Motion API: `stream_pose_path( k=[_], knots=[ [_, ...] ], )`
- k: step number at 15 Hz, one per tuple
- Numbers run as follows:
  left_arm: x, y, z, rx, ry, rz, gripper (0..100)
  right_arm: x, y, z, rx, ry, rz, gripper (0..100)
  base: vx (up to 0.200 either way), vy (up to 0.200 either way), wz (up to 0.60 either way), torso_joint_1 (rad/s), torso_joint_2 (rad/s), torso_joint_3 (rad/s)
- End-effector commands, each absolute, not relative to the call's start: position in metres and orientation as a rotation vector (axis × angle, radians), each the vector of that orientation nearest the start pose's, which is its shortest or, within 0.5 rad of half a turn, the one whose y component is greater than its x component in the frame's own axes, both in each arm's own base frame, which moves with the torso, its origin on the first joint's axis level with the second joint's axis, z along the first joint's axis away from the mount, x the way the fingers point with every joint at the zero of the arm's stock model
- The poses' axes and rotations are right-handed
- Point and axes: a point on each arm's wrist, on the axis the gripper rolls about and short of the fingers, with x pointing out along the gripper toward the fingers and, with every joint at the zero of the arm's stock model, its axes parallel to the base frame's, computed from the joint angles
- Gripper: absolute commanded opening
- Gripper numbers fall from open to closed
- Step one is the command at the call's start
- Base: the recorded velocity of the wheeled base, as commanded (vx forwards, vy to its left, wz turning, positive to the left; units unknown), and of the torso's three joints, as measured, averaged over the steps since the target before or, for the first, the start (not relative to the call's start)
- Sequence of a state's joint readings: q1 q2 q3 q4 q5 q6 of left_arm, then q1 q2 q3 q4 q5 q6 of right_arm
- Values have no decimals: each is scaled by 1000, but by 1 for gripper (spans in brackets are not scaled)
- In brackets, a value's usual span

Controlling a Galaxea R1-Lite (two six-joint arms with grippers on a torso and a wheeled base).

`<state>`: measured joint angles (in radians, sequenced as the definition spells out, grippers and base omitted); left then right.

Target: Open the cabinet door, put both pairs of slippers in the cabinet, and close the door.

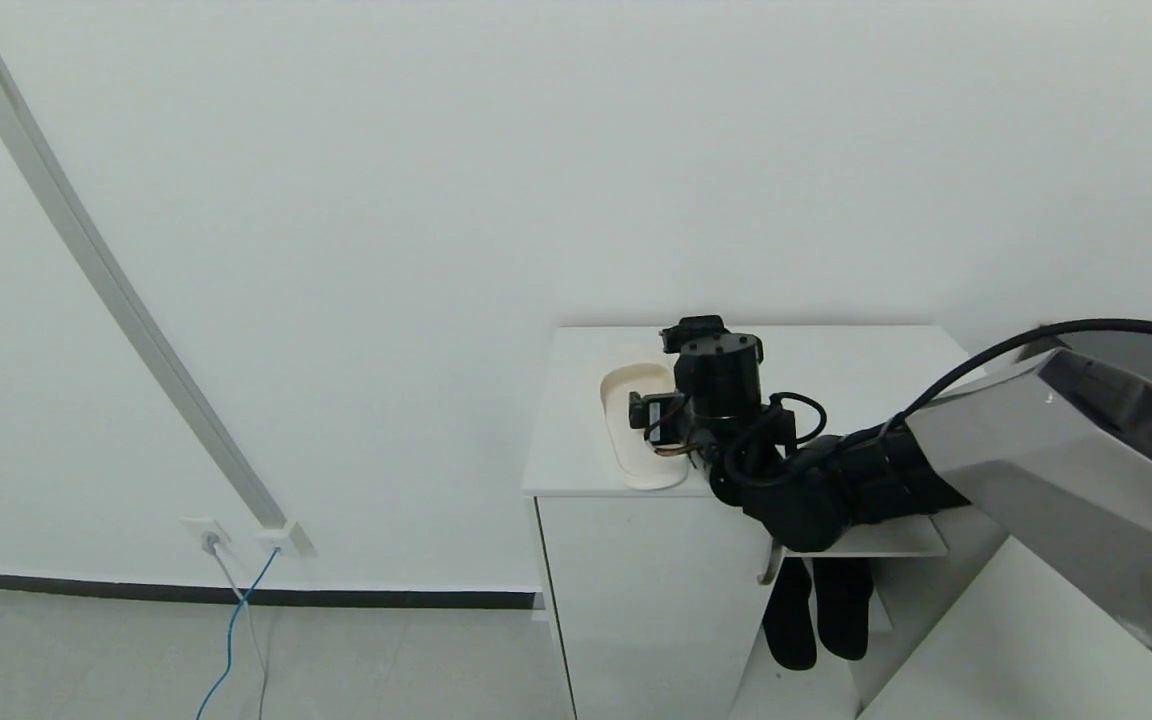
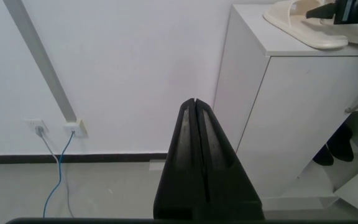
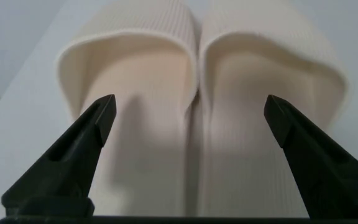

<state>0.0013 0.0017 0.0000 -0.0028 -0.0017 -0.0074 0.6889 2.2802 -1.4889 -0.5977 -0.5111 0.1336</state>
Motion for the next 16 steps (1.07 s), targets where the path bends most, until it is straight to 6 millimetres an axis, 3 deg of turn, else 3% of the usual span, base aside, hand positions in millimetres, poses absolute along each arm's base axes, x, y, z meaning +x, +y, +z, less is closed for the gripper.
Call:
stream_pose_path(
  k=[1,10,11,16],
  knots=[
    [-23,0,76,-8,-2,0,0,386,291,125,18,170,149,100,0,0,0,0,0,0],
    [-23,0,76,-8,-2,2,0,403,291,131,15,127,166,100,0,0,0,0,0,0],
    [-23,0,76,-8,-2,2,0,404,290,132,15,127,161,0,0,0,0,0,0,0],
    [-23,0,76,-9,-3,3,0,406,290,129,15,129,163,0,0,0,0,0,0,0]
  ],
)
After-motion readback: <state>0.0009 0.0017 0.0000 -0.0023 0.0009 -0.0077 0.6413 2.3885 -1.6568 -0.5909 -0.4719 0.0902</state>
